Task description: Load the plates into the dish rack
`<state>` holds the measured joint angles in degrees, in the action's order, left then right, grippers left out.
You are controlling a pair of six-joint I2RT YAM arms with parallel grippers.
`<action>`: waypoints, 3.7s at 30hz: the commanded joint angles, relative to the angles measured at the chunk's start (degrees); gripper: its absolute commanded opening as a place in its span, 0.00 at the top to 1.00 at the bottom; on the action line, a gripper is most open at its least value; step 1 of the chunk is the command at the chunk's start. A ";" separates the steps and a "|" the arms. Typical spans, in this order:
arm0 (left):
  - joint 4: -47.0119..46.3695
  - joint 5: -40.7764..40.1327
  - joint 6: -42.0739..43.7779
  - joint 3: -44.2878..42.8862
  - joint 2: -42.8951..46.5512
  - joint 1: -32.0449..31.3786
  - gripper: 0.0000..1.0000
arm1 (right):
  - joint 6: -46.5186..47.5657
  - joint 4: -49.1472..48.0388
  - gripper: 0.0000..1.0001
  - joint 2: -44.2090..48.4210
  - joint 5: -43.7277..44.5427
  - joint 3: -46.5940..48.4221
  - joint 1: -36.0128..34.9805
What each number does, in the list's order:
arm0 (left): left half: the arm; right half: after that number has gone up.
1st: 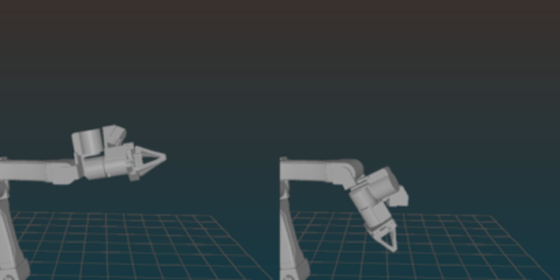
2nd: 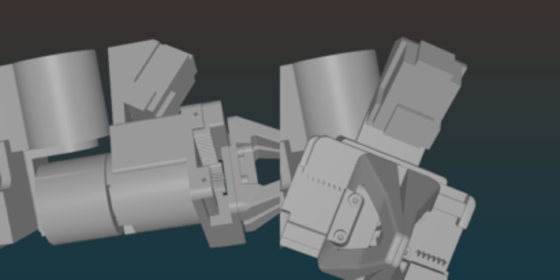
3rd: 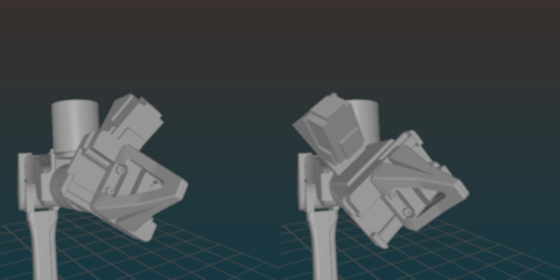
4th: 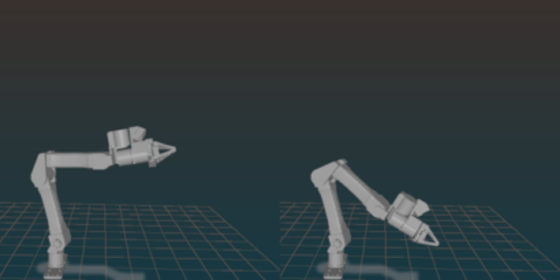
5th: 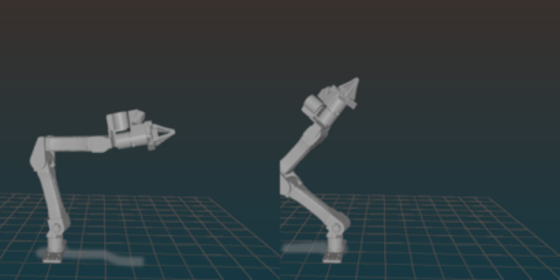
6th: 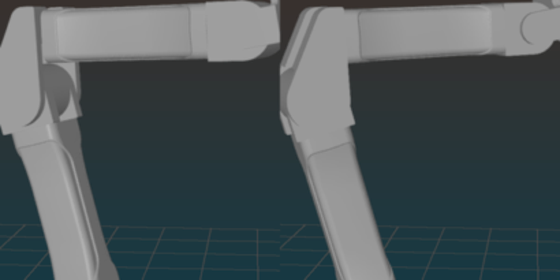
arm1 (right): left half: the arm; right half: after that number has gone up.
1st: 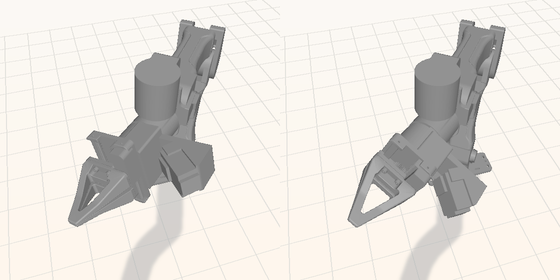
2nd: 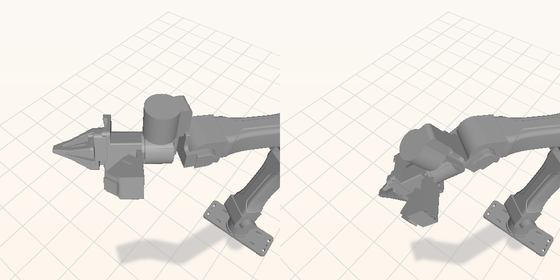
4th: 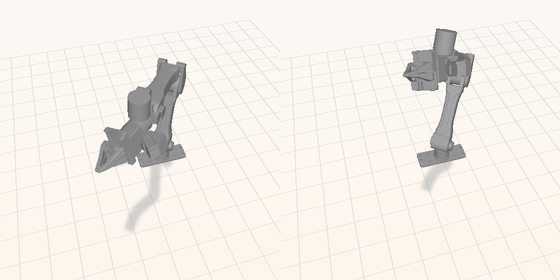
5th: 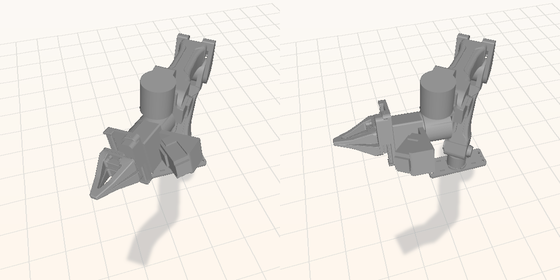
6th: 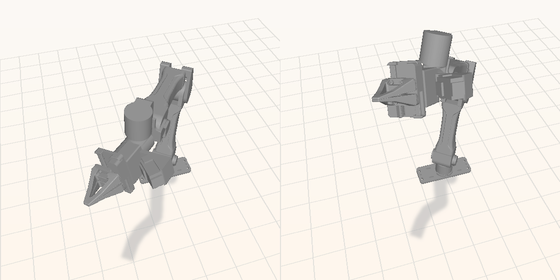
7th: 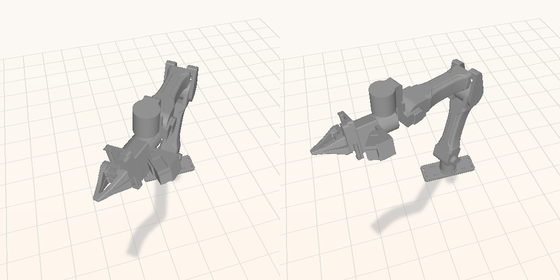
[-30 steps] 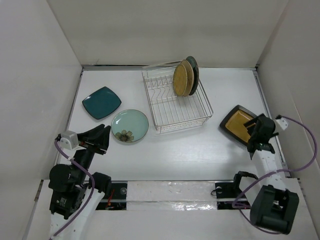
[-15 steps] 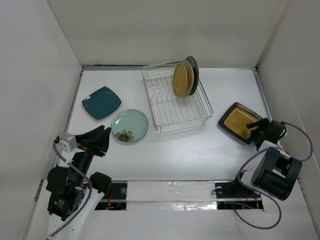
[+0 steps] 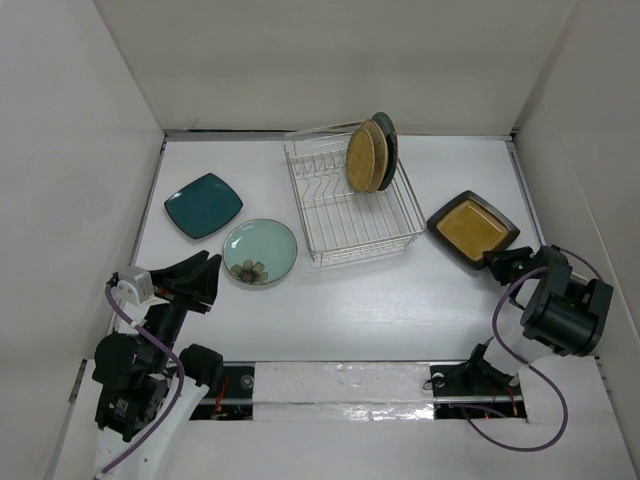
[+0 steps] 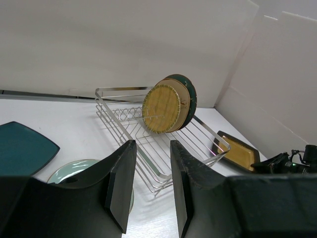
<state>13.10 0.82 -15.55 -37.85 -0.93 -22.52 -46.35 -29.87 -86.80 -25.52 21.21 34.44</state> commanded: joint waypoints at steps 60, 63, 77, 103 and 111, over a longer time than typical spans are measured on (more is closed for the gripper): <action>-2.29 -3.98 0.79 -0.48 -11.90 -0.50 0.70 | 39.76 63.88 1.00 -35.18 59.00 123.37 -65.29; -2.38 -4.07 0.78 -0.48 -11.64 -0.50 0.70 | 39.67 63.44 1.00 -35.36 59.27 120.92 -65.29; -2.29 -4.34 0.70 -0.48 -11.11 -0.50 0.70 | 41.07 62.04 1.00 -38.44 56.99 115.81 -67.57; -2.03 -5.30 0.43 -0.56 -14.89 -0.50 0.72 | 40.20 42.38 0.29 -18.60 53.64 87.10 -76.52; -2.38 -3.99 0.08 -0.56 -15.59 0.72 1.00 | 19.12 11.17 1.00 -3.02 56.25 45.63 -99.96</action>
<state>13.15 -3.88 -15.35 -37.85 -16.01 -22.61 -16.40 -4.14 -88.62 27.92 75.57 -60.53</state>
